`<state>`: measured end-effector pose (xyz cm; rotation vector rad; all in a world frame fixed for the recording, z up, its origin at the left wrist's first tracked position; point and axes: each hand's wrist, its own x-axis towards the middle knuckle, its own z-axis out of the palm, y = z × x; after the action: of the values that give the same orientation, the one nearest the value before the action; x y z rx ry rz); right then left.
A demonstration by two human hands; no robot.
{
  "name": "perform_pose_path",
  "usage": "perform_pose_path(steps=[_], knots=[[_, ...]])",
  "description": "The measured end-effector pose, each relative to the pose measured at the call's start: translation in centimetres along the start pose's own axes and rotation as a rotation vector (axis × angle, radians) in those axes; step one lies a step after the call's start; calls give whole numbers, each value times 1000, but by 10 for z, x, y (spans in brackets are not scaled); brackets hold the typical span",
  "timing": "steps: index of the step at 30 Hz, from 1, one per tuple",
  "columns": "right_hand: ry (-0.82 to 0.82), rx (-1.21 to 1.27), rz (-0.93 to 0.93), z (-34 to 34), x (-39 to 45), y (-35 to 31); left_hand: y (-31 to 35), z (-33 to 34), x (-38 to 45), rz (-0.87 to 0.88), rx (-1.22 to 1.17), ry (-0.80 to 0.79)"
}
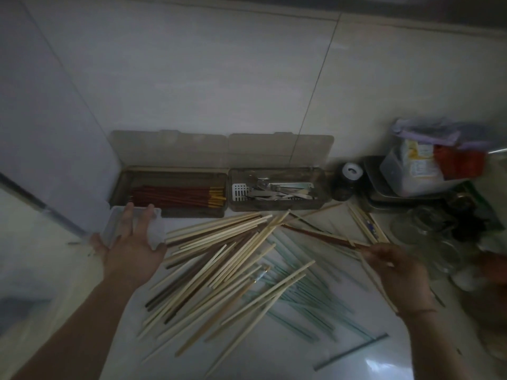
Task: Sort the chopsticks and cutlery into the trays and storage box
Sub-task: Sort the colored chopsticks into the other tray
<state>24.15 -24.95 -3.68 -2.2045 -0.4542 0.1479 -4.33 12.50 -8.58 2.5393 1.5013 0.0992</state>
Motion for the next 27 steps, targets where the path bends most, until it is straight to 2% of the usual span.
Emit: perform_pose_path(steps=[2, 5, 8, 10, 14, 18, 23, 27], knots=[[82, 263, 49, -3, 4, -17, 0, -1, 1, -4, 0, -5], [303, 552, 116, 0, 14, -41, 1, -2, -1, -10, -9, -37], [369, 754, 156, 17, 30, -70, 3, -7, -4, 11, -10, -17], [309, 821, 195, 43, 40, -87, 3, -10, -4, 8, -12, -32], [45, 1022, 276, 112, 42, -134, 2, -11, -6, 27, -55, -13], [-25, 909, 370, 183, 46, -176, 0, -8, -5, 31, -57, -21], [-174, 759, 467, 248, 56, -196, -3, -7, -5, 41, -67, -14], [-298, 563, 348, 268, 58, -199, -3, -4, -5, 49, -70, 3]])
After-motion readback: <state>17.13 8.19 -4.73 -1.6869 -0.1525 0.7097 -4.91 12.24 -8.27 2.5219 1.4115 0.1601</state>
